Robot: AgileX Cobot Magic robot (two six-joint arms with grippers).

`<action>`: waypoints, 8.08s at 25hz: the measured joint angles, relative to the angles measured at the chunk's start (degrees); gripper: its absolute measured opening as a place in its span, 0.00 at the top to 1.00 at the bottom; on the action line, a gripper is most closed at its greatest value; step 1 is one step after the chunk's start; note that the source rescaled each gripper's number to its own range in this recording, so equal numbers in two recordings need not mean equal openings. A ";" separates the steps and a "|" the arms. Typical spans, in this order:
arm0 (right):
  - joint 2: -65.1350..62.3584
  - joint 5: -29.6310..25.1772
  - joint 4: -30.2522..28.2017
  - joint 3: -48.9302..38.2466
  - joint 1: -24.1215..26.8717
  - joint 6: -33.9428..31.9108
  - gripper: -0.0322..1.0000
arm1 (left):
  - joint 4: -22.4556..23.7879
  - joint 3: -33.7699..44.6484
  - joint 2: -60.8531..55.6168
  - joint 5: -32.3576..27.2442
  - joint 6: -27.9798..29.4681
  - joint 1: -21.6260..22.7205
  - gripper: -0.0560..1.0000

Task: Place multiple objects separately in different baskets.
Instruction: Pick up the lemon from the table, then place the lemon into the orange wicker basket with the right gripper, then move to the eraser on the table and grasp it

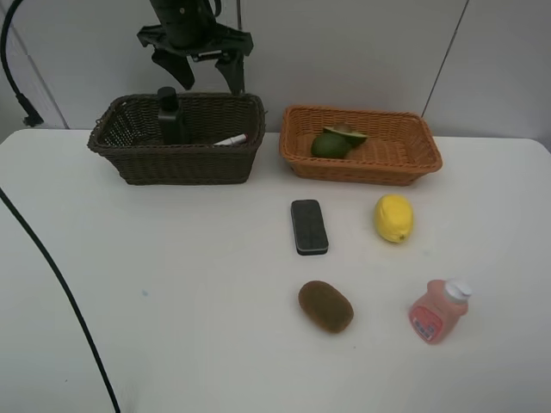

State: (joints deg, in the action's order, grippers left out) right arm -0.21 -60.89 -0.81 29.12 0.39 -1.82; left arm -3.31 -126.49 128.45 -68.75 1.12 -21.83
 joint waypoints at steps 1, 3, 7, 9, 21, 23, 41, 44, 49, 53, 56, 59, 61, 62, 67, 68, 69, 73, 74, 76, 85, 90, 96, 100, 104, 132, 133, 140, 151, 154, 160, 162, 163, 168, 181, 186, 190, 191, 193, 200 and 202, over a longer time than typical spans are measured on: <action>0.00 0.00 0.00 0.00 0.00 0.00 0.00 | 0.66 2.37 -1.84 0.00 0.15 0.97 0.00; 0.00 0.00 0.00 0.00 0.00 0.00 0.00 | 1.85 8.53 -6.85 0.05 0.89 3.63 0.00; 0.00 0.00 0.00 0.00 0.00 0.00 0.00 | 4.10 27.03 -19.40 0.10 1.41 12.05 0.00; 0.00 0.00 0.00 0.00 0.00 0.00 0.00 | 4.75 35.81 -25.72 0.10 1.41 17.13 0.00; 0.00 0.00 0.00 0.00 0.00 0.00 0.00 | 2.55 76.58 -85.84 -0.19 -4.08 27.22 0.00; 0.00 0.00 0.00 0.00 0.00 0.00 0.00 | 1.27 80.17 -95.65 -0.22 -4.67 25.24 0.00; 0.00 0.00 0.00 0.00 0.00 0.00 0.00 | -1.08 94.27 -128.87 1.25 -4.61 19.50 0.00; 0.00 0.00 0.00 0.00 0.00 0.00 0.00 | -1.02 95.28 -128.87 3.33 -4.13 19.14 0.00; 0.00 0.00 0.02 0.00 0.00 0.00 0.00 | -1.02 97.43 -128.87 7.11 -2.64 19.14 0.00; 0.00 0.00 0.02 0.00 0.00 0.00 0.00 | -1.02 97.43 -128.87 7.44 -2.38 19.14 0.00; 0.00 0.00 0.02 0.00 0.00 0.00 0.00 | -1.02 97.43 -128.87 7.51 -2.38 19.14 0.00; 0.00 0.00 0.02 0.00 0.00 0.00 0.00 | -1.02 97.43 -128.87 7.57 -2.36 19.14 0.00; 0.00 0.00 0.02 0.00 0.00 0.00 0.00 | -1.02 97.43 -128.87 7.57 -2.32 19.02 0.00; 0.00 0.00 0.02 0.00 0.00 0.00 0.00 | -1.02 97.43 -128.87 7.57 -2.32 18.95 0.00; 0.00 0.00 0.02 0.00 0.00 0.00 0.00 | -1.02 97.43 -128.87 7.57 -2.26 18.95 0.00; 0.00 0.00 0.02 0.00 0.00 0.00 0.00 | -1.02 97.43 -128.87 7.57 -2.26 18.95 0.00; 0.00 0.00 0.02 0.00 0.00 0.00 0.00 | -1.02 97.43 -128.87 7.57 -2.26 18.95 0.00; 0.00 0.00 0.19 0.00 0.00 0.00 0.00 | -1.02 97.43 -128.87 7.61 -2.26 18.95 0.00; 0.00 0.00 0.18 0.00 0.00 0.00 0.00 | -1.02 97.43 -128.87 7.61 -2.26 18.95 0.00; 0.30 0.00 0.18 0.00 0.00 0.00 0.00 | -1.02 97.43 -128.87 7.61 -2.26 18.95 0.00; 26.58 1.17 -4.45 1.22 0.00 -3.19 0.00 | -1.02 97.43 -128.87 7.63 -2.26 18.95 0.00; 47.89 6.53 -5.50 4.75 0.00 -4.44 0.00 | -1.02 97.43 -128.87 7.68 -2.26 18.95 0.00; 70.15 11.96 -4.68 12.27 0.00 -3.41 0.00 | -1.02 97.43 -128.87 7.68 -2.26 18.95 0.00; 80.14 14.85 -1.69 17.07 0.00 -1.06 0.00 | -1.02 97.43 -128.87 7.70 -2.26 18.95 0.00; 89.64 14.85 -0.24 21.23 -0.70 0.86 0.00 | -1.02 97.43 -128.87 7.70 -2.26 18.95 0.00; 110.75 18.77 7.41 37.28 -12.32 5.11 0.00 | -1.02 97.43 -128.87 7.70 -2.26 18.95 0.00; 111.48 19.59 7.41 37.28 -12.32 5.11 0.00 | -1.02 97.43 -128.87 7.70 -2.26 18.95 0.00; 116.10 22.50 7.41 37.28 -12.32 5.17 0.00 | -1.02 97.43 -128.87 7.70 -2.26 18.95 0.00; 116.89 20.26 6.42 37.28 -12.32 5.93 0.49 | -1.02 97.43 -128.87 7.70 -2.26 18.95 0.00; 114.27 18.89 5.98 37.28 -12.32 5.93 0.49 | -1.02 97.43 -128.87 7.70 -2.26 18.95 0.00; 108.53 19.80 5.51 43.65 -11.57 5.05 0.49 | -1.02 97.43 -128.87 7.70 -2.26 18.95 0.00; 109.83 19.95 4.90 48.22 -11.17 4.60 0.49 | -1.02 97.43 -128.87 7.70 -2.26 18.95 0.00; 111.18 20.00 4.26 50.26 -11.11 4.46 0.49 | -1.02 97.43 -128.87 7.70 -2.26 18.95 0.00; 120.05 20.10 -0.06 61.38 -10.97 4.46 0.49 | -1.02 97.43 -128.87 7.70 -2.26 18.95 0.00; 123.57 10.98 -4.30 67.44 -10.83 -0.98 0.01 | -1.02 97.43 -128.87 7.70 -2.26 18.95 0.00; 121.54 -4.32 0.81 67.44 -10.83 -1.98 0.00 | -1.02 97.43 -128.87 7.70 -2.26 18.95 0.00; 120.53 -8.30 1.28 66.28 -11.60 -3.15 0.00 | -1.02 97.43 -128.87 7.70 -2.26 18.95 0.00; 119.84 -8.36 1.22 65.01 -12.36 -3.59 0.00 | -1.02 97.43 -128.87 7.70 -2.26 18.95 0.00; 118.18 -8.58 0.81 62.58 -14.30 -4.35 0.00 | -1.02 97.43 -128.87 7.70 -2.26 18.95 0.00; 115.75 -7.65 2.09 53.61 -27.60 -9.16 0.00 | -1.02 97.43 -128.87 7.70 -2.26 18.95 0.00; 115.75 -4.19 2.43 52.57 -31.62 -10.53 0.00 | -1.02 97.43 -128.87 7.70 -2.26 18.95 0.00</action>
State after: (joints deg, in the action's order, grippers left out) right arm 115.53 -65.07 1.63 81.68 -31.23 -12.35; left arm -4.33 -29.06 -0.42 -61.05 -1.15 -2.88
